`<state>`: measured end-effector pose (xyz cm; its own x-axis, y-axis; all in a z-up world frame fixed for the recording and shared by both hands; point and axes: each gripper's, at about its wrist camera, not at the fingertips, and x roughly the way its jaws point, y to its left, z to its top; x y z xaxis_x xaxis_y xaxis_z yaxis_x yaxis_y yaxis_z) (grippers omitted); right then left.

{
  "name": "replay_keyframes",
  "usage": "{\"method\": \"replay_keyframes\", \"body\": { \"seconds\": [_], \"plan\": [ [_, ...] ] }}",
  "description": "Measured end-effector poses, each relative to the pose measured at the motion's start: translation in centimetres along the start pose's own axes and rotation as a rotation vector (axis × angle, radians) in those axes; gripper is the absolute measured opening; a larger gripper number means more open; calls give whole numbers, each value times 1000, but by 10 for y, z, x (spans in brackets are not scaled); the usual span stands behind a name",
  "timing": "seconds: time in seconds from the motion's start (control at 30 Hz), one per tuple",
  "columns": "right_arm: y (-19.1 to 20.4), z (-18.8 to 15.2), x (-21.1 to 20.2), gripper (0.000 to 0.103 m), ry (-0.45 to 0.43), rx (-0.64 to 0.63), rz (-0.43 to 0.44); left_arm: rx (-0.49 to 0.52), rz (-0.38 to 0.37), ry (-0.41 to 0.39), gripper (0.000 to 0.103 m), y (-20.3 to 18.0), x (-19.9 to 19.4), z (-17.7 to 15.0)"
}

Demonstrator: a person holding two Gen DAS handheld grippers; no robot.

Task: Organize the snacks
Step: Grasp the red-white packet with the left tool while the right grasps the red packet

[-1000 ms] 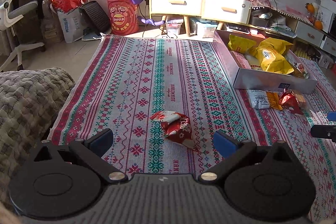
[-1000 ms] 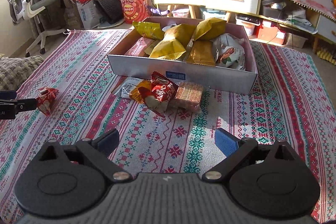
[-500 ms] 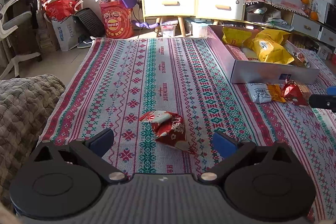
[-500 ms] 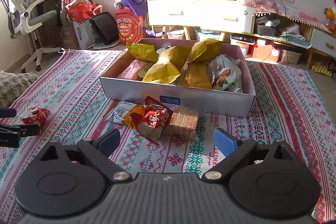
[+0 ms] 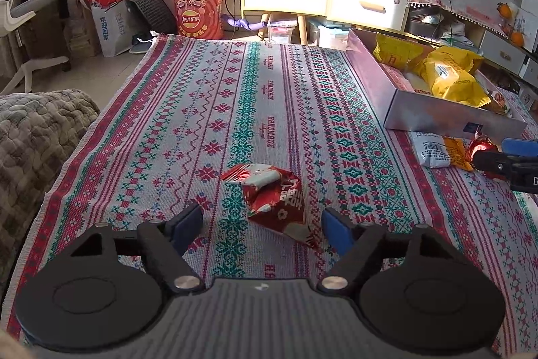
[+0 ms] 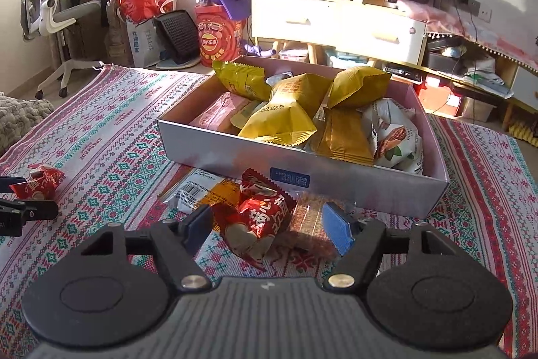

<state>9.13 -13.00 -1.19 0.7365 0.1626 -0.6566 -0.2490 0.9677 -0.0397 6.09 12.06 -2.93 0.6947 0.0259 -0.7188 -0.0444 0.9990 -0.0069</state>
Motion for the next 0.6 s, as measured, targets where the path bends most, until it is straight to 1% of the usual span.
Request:
{"method": "replay_keyframes", "body": {
  "seconds": [0.07, 0.2, 0.27, 0.3, 0.33, 0.37, 0.43, 0.47, 0.53, 0.6],
  "plan": [
    [0, 0, 0, 63, -2, -22, -19, -24, -3, -5, 81, 1, 0, 0],
    [-1, 1, -3, 56, -7, -12, -8, -43, -10, -9, 76, 0, -1, 2],
    [0, 1, -4, 51, -9, -12, 1, -47, -6, -13, 69, -1, -1, 3],
    [0, 1, -5, 48, -12, -12, 3, -51, -2, -15, 62, -1, -1, 3],
    [0, 2, -5, 41, -12, -8, 13, -56, -1, -15, 56, -1, -1, 3],
    [-1, 3, -5, 39, -10, -4, 23, -61, -1, -13, 54, 0, -1, 3],
    [0, 4, -6, 32, -5, 0, 37, -63, 2, -11, 45, -1, -1, 4],
    [0, 5, -6, 32, -1, 2, 41, -65, 1, -9, 42, -1, -1, 5],
    [-1, 5, -6, 31, 4, 16, 50, -71, -1, -7, 40, 0, -1, 5],
    [-6, 7, -5, 30, 10, 61, 70, -76, -2, -6, 39, -1, -1, 5]
  ]
}}
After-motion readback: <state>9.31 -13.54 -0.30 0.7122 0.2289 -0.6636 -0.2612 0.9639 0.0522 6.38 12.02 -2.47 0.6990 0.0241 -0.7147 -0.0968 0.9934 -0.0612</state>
